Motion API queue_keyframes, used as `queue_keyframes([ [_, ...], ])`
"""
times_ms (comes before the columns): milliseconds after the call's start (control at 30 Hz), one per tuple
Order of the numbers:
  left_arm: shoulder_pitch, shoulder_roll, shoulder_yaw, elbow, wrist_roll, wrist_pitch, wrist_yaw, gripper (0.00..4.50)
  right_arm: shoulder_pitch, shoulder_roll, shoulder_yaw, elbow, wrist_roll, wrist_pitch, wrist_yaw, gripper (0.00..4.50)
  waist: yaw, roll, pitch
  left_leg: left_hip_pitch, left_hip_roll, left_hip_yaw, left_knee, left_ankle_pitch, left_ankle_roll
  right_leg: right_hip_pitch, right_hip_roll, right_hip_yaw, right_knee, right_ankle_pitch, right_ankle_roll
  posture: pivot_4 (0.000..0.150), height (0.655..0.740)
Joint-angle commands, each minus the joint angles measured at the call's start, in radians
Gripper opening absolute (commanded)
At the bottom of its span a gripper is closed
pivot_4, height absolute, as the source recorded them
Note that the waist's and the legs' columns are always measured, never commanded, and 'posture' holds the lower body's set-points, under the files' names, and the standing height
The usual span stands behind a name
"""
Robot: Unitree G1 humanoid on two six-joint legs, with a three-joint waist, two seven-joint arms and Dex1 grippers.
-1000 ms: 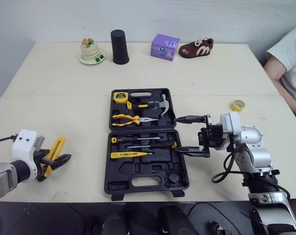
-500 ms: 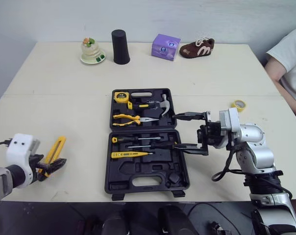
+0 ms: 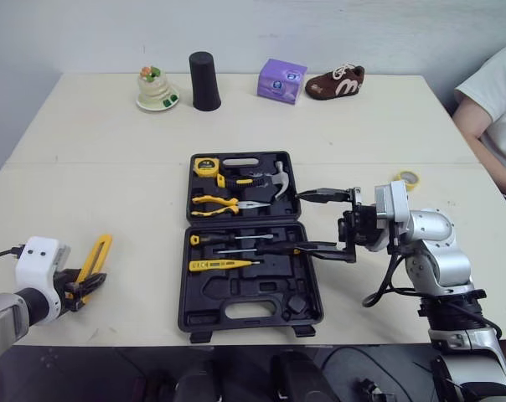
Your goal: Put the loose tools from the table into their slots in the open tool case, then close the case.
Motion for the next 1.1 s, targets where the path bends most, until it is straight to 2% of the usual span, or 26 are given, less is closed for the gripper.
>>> queue_keyframes([
  [33,-0.026,-0.024,-0.038,0.003,0.021,-0.146,-0.044,1.23,0.001,-0.011,-0.019,-0.029,0.004,-0.006,-0.004,4.5,0.002,0.0,0.0,0.0,0.0,0.0,0.0,0.0,0.0,0.0,0.0,0.0,0.0,0.0,0.0,0.15,0.74],
  [167,-0.049,-0.004,-0.064,-0.06,0.006,-0.304,-0.158,1.23,0.011,-0.03,-0.037,-0.024,0.004,-0.012,-0.003,4.5,0.026,0.0,0.0,0.0,0.0,-0.001,0.001,0.0,0.0,0.0,0.0,-0.001,0.0,0.0,0.0,0.15,0.74],
  [300,-0.123,0.062,-0.133,-0.162,-0.079,-0.447,-0.389,1.23,0.036,-0.086,-0.091,-0.034,0.042,0.042,-0.013,4.5,0.037,0.0,0.0,-0.003,0.0,-0.001,0.001,0.0,0.001,0.0,0.0,-0.001,-0.002,0.0,0.0,0.15,0.74],
  [367,-0.188,0.103,-0.198,-0.158,-0.081,-0.511,-0.483,1.23,0.053,-0.128,-0.106,-0.023,0.026,0.026,0.014,4.5,0.042,0.0,0.0,-0.003,-0.001,0.0,0.001,0.0,0.001,-0.001,0.0,-0.001,-0.003,0.0,0.0,0.15,0.74],
  [467,-0.312,0.155,-0.36,-0.166,-0.111,-0.463,-0.567,1.23,0.098,-0.18,-0.137,0.015,0.001,-0.029,0.054,4.5,0.046,0.0,0.0,-0.003,-0.001,0.001,0.0,0.0,0.001,-0.001,0.0,0.0,-0.003,0.0,0.0,0.15,0.74],
  [667,-0.576,0.134,-0.684,-0.152,-0.065,-0.38,-0.64,1.23,0.148,-0.211,-0.162,0.033,-0.004,-0.062,0.07,4.5,0.043,0.0,0.0,-0.003,0.0,0.003,0.002,0.0,0.001,-0.001,0.003,0.002,-0.003,0.0,0.001,0.15,0.74],
  [833,-0.654,0.075,-0.912,-0.066,0.095,-0.421,-0.649,1.23,0.228,-0.231,-0.18,-0.026,-0.001,-0.06,0.056,4.5,0.046,0.001,0.0,-0.002,0.0,0.003,0.002,0.0,0.001,-0.001,0.006,0.004,-0.002,0.001,0.001,0.15,0.74],
  [1100,-0.664,0.038,-0.992,-0.055,0.175,-0.389,-0.624,1.23,0.318,-0.252,-0.205,-0.163,0.022,0.0,-0.001,4.5,0.049,0.001,0.001,-0.002,0.001,0.003,0.005,0.0,0.001,-0.001,0.008,0.009,0.0,0.001,0.002,0.15,0.74],
])
